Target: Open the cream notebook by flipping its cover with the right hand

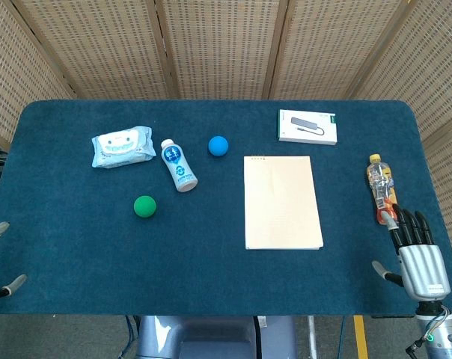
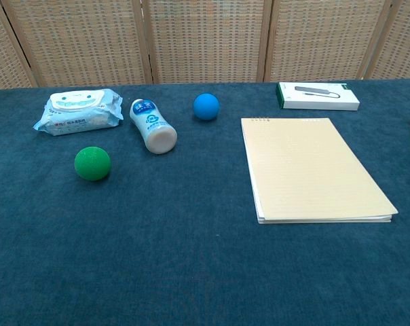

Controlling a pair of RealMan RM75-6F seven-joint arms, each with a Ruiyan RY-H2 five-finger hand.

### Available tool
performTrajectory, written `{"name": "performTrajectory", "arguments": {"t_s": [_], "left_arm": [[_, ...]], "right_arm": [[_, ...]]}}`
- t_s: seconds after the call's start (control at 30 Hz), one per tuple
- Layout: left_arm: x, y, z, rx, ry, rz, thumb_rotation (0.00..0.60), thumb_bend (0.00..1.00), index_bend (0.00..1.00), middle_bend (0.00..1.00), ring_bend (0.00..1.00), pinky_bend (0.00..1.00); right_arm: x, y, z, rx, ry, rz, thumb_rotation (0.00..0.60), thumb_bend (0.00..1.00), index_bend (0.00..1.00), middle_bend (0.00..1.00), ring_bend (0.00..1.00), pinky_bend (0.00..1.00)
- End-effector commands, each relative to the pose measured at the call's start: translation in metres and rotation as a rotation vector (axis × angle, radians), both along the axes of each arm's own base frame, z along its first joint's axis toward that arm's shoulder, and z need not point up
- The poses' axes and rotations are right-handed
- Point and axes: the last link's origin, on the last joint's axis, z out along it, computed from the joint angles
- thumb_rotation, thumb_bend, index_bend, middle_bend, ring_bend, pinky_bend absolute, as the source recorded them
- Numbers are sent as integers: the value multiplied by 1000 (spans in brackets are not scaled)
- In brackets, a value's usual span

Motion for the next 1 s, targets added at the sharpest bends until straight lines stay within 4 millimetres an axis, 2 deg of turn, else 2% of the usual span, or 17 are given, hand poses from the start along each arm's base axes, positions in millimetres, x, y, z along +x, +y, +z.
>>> {"name": "performTrajectory", "arguments": {"t_s": [0.03,0.23,0.4,0.53,0.73,0.9,1.0], "left_arm": [[0,0,0,-2,-2,-2,600,0,0,0,0,0],[0,0,-2,-5,0,1,600,0,0,0,0,0],[1,4,-5,-12,9,9,600,0,0,0,0,0],[1,6,-7,-18,17,20,600,0,0,0,0,0],[0,10,-9,-23,21,35,600,0,0,0,0,0],[0,11,-10,-31,21,39,600,0,0,0,0,0],[0,11,-10,-33,21,38,600,0,0,0,0,0]], "right_arm": [[0,-1,-3,11,3,5,600,0,0,0,0,0],[7,-9,-31,137,47,76,600,0,0,0,0,0],[9,-28,-61,253,103,152,600,11,1,0,0,0],[11,-45,-85,284,108,240,600,160,61,10,0,3],[8,-63,-111,312,146,262,600,208,87,33,0,10],[10,-66,-123,337,184,274,600,254,96,35,0,14],[13,-66,-129,341,213,294,600,316,110,43,0,28]]}}
